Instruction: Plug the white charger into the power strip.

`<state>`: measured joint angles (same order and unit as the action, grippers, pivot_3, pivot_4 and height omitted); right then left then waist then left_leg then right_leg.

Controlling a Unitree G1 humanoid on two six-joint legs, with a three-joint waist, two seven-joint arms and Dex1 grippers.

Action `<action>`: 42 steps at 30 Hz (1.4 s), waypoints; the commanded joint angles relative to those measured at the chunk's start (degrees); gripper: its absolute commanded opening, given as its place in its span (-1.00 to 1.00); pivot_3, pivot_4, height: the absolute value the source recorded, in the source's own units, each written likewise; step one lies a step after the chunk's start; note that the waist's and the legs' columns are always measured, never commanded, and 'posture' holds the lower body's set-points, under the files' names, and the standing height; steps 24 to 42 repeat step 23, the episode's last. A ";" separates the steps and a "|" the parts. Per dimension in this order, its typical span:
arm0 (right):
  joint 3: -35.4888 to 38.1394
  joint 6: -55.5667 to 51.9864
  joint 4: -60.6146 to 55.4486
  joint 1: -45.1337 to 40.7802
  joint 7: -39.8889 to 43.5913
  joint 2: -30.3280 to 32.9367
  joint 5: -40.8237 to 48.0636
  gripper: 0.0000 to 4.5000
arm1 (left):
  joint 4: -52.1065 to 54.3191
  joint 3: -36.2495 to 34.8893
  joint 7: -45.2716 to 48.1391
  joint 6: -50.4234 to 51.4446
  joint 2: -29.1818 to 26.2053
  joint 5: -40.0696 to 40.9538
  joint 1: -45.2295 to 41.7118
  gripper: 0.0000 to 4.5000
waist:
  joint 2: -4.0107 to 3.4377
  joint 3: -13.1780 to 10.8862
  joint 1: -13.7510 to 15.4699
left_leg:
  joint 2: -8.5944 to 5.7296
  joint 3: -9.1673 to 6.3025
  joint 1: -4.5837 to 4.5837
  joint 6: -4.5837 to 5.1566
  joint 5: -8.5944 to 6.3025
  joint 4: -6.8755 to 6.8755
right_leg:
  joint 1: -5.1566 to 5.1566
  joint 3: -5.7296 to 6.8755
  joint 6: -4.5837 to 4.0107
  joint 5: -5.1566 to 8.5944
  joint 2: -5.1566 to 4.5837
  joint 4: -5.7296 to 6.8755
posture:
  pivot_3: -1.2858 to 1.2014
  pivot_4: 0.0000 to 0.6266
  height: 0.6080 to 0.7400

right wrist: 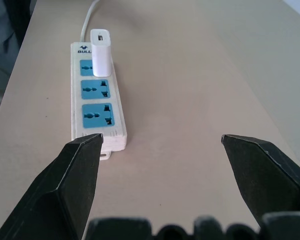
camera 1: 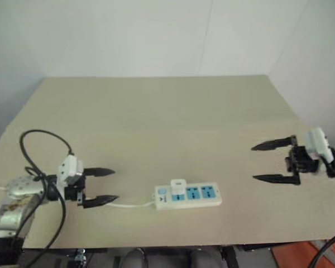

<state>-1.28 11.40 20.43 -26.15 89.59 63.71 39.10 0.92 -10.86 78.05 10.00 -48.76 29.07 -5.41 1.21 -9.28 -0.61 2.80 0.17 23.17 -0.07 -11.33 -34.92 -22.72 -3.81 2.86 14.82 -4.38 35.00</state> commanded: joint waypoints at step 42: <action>10.16 0.57 -7.12 10.19 2.29 -1.04 -1.94 1.00 | -0.53 1.37 -0.69 -1.30 0.96 -0.73 -2.62 0.99 | 0.02 -0.01 -0.04 | 0.01 0.00 -0.08 0.00 0.01 -0.40 | 0.21 -0.03 0.18 -0.15 0.07 0.14 | 0.03 -0.52 1.00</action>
